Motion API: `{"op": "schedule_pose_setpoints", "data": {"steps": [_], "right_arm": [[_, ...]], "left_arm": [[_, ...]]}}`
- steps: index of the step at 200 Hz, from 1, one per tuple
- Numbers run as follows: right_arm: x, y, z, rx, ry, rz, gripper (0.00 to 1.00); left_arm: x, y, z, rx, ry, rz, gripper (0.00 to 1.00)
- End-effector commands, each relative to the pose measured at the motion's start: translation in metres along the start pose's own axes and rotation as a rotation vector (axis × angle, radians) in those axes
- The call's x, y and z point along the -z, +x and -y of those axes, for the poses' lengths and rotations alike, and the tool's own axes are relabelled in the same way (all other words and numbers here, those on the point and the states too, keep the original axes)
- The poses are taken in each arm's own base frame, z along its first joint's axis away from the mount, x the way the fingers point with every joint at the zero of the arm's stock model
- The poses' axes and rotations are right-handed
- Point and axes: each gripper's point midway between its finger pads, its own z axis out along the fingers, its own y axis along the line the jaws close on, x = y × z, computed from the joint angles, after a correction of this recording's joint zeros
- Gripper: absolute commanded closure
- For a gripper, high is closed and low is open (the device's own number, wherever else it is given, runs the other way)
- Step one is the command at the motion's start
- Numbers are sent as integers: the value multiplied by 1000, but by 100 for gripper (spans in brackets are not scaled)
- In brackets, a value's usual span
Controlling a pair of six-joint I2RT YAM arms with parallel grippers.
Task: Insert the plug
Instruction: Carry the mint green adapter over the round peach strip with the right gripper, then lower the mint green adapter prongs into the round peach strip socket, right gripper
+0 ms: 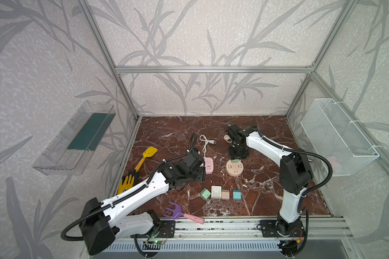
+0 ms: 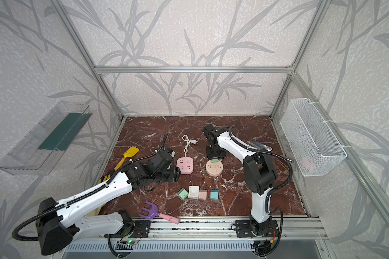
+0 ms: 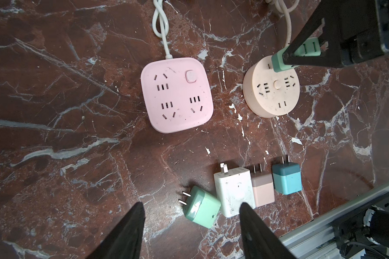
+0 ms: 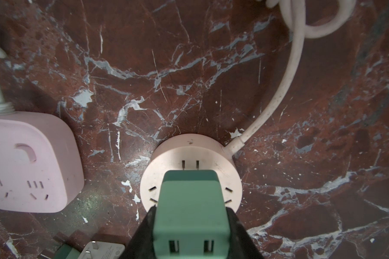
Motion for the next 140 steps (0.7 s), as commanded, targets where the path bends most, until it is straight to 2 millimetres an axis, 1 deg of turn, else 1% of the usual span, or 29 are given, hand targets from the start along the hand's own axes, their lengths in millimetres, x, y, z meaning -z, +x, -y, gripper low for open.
{"op": "schedule_pose_setpoints", "data": {"steps": [1, 104, 140], "right_arm": [[3, -10, 1, -15, 4, 26, 100], [-10, -8, 2, -11, 25, -19, 100], [-19, -7, 0, 0, 8, -73, 100]], "left_arm": [[5, -6, 4, -4, 11, 22, 35], [4, -5, 4, -6, 15, 22, 35], [2, -3, 4, -4, 18, 21, 35]]}}
